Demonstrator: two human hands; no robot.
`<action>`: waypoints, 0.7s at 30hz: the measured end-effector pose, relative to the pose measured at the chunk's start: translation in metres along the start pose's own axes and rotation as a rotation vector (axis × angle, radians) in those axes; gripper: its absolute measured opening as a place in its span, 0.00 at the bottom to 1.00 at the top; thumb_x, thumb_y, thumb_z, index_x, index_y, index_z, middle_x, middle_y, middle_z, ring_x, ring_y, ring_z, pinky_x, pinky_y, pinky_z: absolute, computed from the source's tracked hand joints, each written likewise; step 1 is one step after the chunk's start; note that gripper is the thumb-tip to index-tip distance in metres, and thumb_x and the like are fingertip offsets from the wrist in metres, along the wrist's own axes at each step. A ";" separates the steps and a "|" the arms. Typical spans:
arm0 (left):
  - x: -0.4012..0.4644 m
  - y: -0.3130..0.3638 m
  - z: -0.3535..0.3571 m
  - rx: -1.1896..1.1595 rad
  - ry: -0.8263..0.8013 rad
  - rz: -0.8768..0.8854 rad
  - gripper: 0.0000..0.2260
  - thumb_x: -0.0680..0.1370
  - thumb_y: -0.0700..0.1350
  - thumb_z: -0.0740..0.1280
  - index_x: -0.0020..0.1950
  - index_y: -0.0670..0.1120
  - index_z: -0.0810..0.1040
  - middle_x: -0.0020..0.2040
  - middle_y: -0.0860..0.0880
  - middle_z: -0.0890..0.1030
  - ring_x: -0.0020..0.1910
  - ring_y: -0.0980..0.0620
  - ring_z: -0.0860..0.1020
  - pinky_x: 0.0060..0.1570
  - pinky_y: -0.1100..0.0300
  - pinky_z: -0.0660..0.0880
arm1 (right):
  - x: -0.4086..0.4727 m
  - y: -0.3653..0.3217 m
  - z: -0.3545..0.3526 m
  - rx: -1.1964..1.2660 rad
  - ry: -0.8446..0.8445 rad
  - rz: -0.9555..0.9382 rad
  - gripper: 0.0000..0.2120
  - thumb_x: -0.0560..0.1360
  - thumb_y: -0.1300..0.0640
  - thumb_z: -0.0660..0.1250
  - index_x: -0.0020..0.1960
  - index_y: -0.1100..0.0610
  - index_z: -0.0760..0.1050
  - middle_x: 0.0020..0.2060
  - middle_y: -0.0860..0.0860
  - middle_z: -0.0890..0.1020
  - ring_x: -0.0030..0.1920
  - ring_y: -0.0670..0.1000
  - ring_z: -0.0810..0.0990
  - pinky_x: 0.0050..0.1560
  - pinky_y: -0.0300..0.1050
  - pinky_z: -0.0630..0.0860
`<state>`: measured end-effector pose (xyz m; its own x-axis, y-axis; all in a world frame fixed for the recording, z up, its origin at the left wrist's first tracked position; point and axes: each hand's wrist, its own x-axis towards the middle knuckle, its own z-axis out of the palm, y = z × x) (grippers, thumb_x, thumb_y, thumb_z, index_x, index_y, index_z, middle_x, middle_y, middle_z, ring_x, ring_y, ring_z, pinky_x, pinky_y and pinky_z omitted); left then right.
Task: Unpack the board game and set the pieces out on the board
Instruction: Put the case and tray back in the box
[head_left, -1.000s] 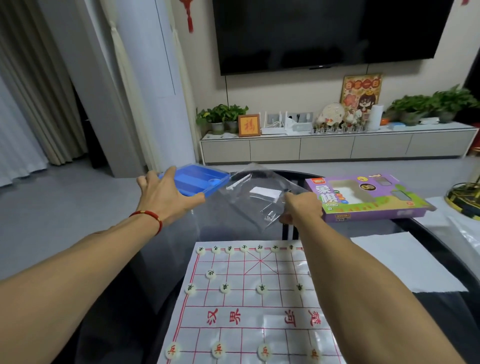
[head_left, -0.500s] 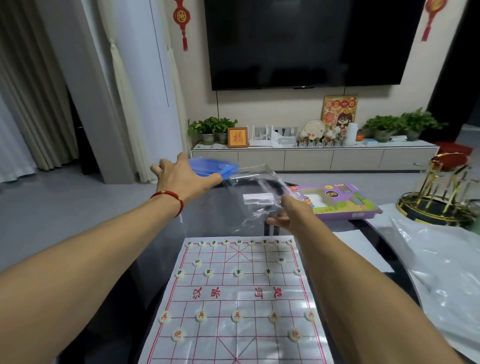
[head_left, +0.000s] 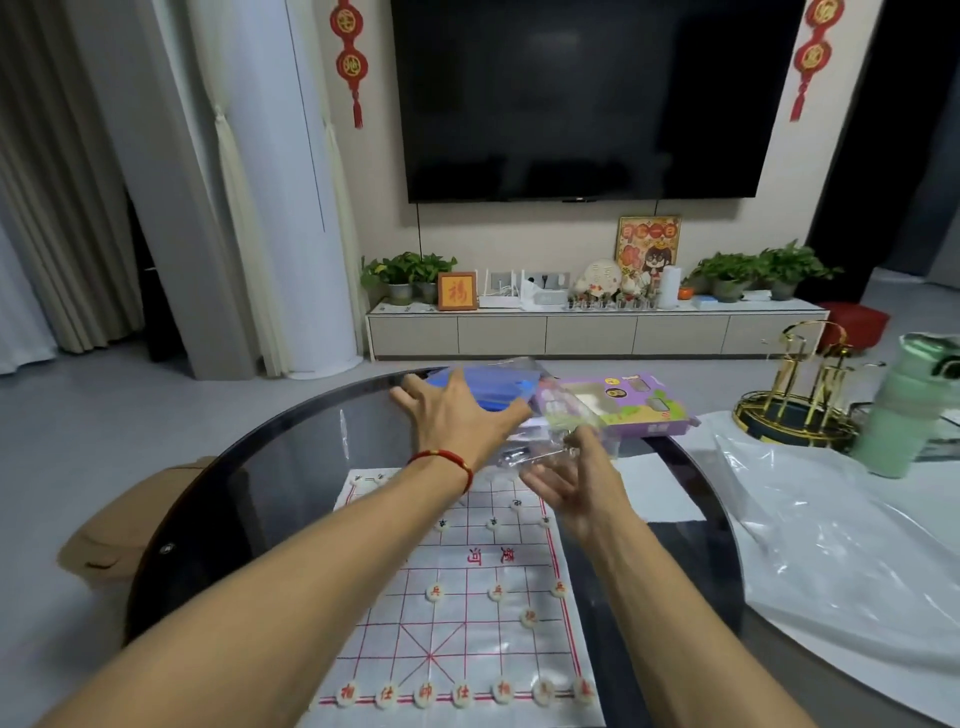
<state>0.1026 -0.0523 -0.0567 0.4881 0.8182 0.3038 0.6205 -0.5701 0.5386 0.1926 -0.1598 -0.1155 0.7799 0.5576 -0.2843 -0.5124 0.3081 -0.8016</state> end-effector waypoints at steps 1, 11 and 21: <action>-0.006 0.004 0.005 0.008 0.002 -0.012 0.45 0.65 0.76 0.61 0.74 0.49 0.69 0.61 0.38 0.65 0.60 0.39 0.61 0.59 0.50 0.70 | -0.005 0.002 0.000 0.018 0.002 0.010 0.08 0.78 0.54 0.67 0.50 0.59 0.77 0.40 0.59 0.82 0.32 0.55 0.85 0.46 0.53 0.84; -0.017 0.013 0.025 0.255 -0.006 -0.067 0.35 0.68 0.78 0.61 0.62 0.53 0.78 0.61 0.40 0.66 0.62 0.39 0.62 0.55 0.47 0.67 | -0.037 0.019 0.011 0.117 -0.084 0.093 0.02 0.78 0.62 0.64 0.49 0.60 0.75 0.50 0.63 0.83 0.38 0.60 0.87 0.36 0.50 0.83; -0.010 -0.023 0.010 0.061 -0.074 0.020 0.19 0.82 0.55 0.55 0.71 0.58 0.73 0.65 0.43 0.67 0.68 0.42 0.61 0.64 0.43 0.66 | -0.034 0.022 0.018 0.173 -0.180 0.087 0.12 0.76 0.64 0.66 0.59 0.65 0.74 0.47 0.62 0.80 0.43 0.61 0.85 0.44 0.52 0.84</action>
<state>0.0896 -0.0483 -0.0802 0.5432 0.8003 0.2538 0.6451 -0.5913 0.4839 0.1477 -0.1579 -0.1140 0.6618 0.7111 -0.2375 -0.6407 0.3719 -0.6718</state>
